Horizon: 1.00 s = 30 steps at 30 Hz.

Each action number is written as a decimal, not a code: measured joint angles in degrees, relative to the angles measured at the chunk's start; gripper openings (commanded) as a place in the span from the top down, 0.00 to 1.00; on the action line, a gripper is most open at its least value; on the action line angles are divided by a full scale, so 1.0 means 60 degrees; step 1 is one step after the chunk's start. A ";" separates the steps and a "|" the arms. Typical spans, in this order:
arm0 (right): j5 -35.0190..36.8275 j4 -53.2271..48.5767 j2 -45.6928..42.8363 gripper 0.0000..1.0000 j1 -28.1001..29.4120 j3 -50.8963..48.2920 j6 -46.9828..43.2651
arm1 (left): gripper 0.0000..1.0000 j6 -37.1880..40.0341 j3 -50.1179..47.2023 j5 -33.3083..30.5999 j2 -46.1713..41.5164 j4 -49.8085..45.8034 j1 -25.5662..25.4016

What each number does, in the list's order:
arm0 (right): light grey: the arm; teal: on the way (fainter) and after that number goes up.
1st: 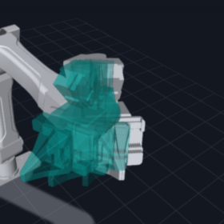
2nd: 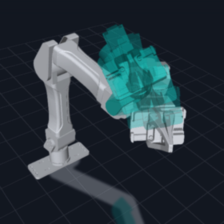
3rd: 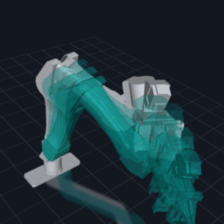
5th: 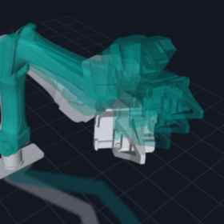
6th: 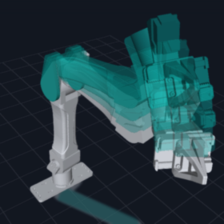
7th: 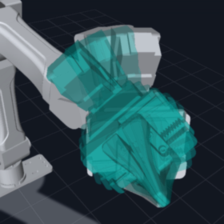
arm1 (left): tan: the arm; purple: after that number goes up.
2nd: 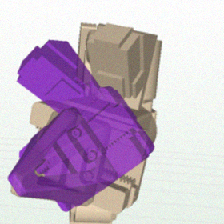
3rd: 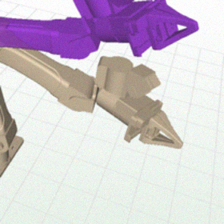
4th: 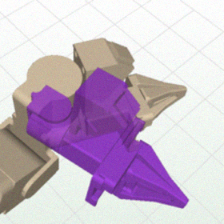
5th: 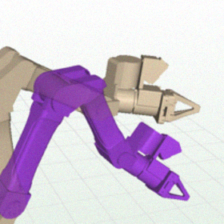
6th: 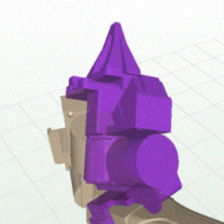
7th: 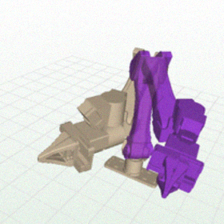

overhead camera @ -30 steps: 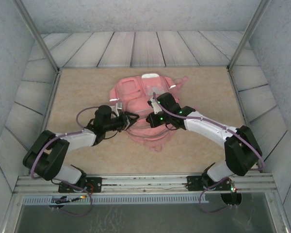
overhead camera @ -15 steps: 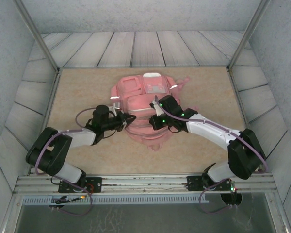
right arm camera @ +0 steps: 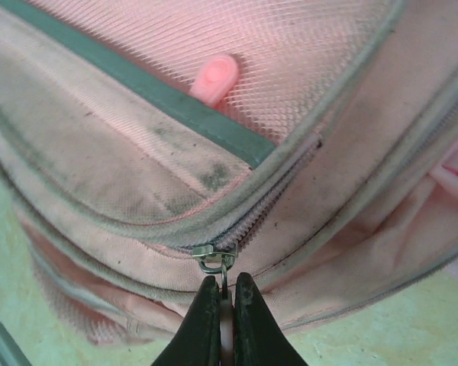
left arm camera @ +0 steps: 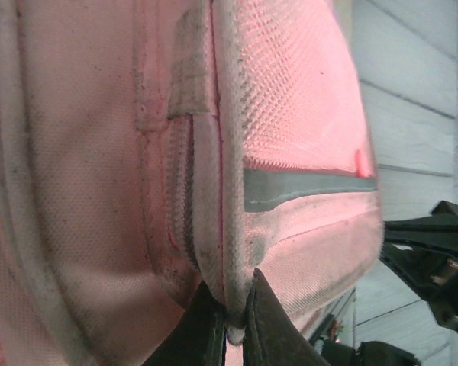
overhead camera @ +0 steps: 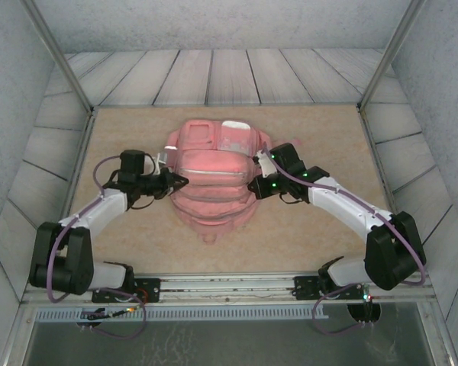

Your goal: Pack the student bag

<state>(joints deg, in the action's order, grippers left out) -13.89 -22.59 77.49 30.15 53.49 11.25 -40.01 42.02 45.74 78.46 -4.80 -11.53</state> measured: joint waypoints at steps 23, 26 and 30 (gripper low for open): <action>0.0357 -0.0521 0.0991 1.00 0.2055 0.0568 0.0219 | 0.40 0.2014 0.2080 -0.0776 0.1111 -0.1570 0.0670; 0.0364 -0.0525 0.1104 1.00 0.2055 0.0576 0.0233 | 0.38 0.1333 0.1002 -0.0455 0.0000 -0.0867 0.0543; 0.0375 -0.0499 0.1104 1.00 0.2055 0.0576 0.0237 | 0.36 0.0004 -0.0375 -0.0477 -0.1198 0.0062 -0.0492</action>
<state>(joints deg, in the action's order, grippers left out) -11.64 -25.58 84.12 42.48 56.95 12.67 -39.99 39.77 42.87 71.26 -4.43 -14.48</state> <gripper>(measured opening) 0.074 0.640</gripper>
